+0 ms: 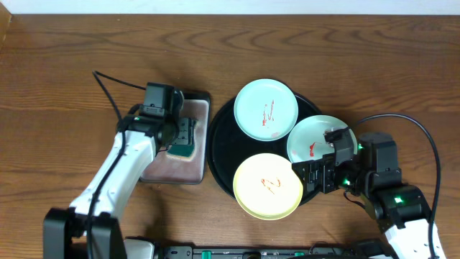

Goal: Clean dirty plates on tray and stack at the side
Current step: 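Grasp the green sponge in the soapy tray with the left gripper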

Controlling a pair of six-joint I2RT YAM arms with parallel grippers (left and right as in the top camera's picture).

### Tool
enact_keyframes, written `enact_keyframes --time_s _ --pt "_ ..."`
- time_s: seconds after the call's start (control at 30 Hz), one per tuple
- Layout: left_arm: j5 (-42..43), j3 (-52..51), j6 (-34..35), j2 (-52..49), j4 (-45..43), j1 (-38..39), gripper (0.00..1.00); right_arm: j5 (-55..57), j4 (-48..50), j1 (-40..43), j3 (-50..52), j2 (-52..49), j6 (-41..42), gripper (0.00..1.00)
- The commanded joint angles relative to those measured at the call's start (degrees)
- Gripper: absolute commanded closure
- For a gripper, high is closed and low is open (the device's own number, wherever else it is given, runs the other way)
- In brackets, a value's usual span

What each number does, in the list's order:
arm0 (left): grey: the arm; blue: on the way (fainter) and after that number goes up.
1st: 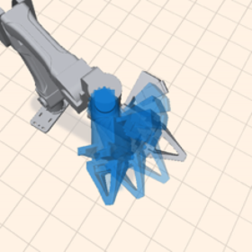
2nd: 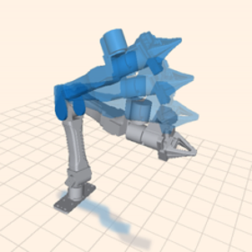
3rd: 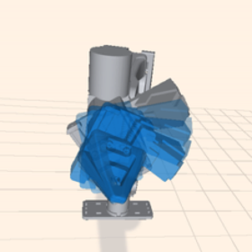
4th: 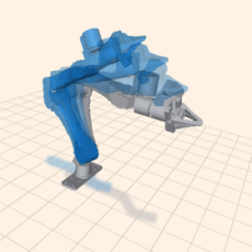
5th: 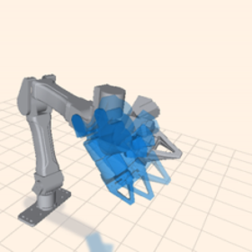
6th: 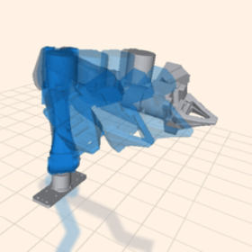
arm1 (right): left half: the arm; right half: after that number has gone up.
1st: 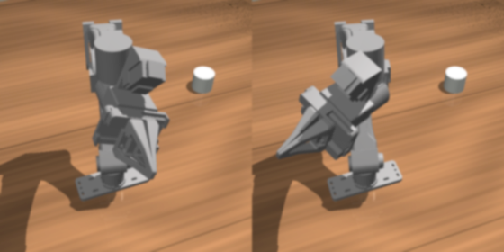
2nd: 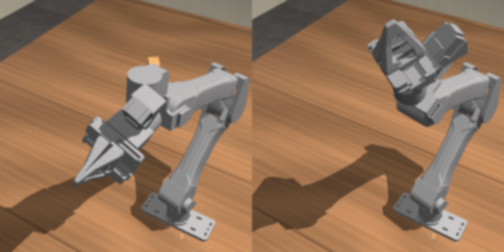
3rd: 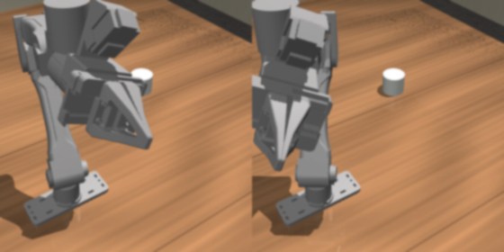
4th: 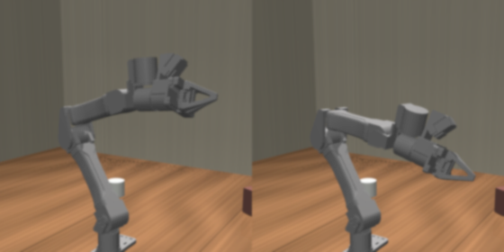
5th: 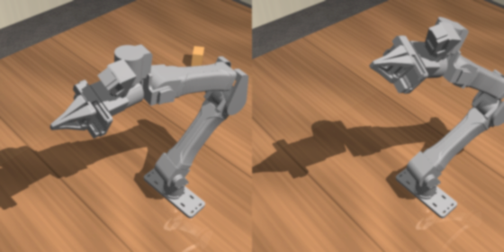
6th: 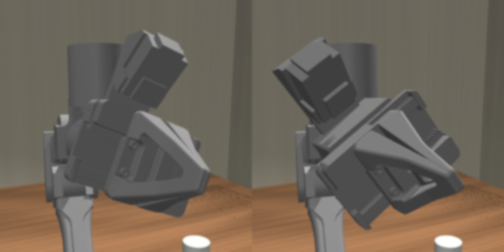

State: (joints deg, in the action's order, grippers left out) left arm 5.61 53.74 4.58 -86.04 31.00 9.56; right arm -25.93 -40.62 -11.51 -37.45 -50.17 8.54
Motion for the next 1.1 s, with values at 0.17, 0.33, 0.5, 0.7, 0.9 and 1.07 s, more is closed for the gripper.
enact_keyframes --time_s 0.17,0.33,0.5,0.7,0.9,1.07 --pt "-1.77 1.14 0.26 -7.48 -1.99 0.24 0.4 0.44 0.17 -1.03 -1.16 -1.2 -0.42 0.06" --pt "-1.6 1.14 0.28 -11.02 -2.14 0.39 0.42 0.44 0.55 -1.03 -1.16 -1.2 -0.42 0.07" --pt "-1.6 1.14 0.44 -12.79 -2.03 0.55 0.7 1.75 0.57 -1.03 -1.16 -1.22 -0.39 0.09" --pt "-1.62 1.16 0.46 -10.14 -1.49 0.48 0.93 1.88 0.5 -1.05 -1.14 -1.22 -0.42 0.1" --pt "-1.6 1.16 5.11 -3.48 2.19 0.5 0.93 1.64 -0.87 -3.93 -0.87 -2.84 -0.42 0.14" --pt "1.36 1.14 8.96 -2.73 6.25 0.5 0.93 1.75 -0.33 -6.69 -0.24 -7.56 0.13 0.27"
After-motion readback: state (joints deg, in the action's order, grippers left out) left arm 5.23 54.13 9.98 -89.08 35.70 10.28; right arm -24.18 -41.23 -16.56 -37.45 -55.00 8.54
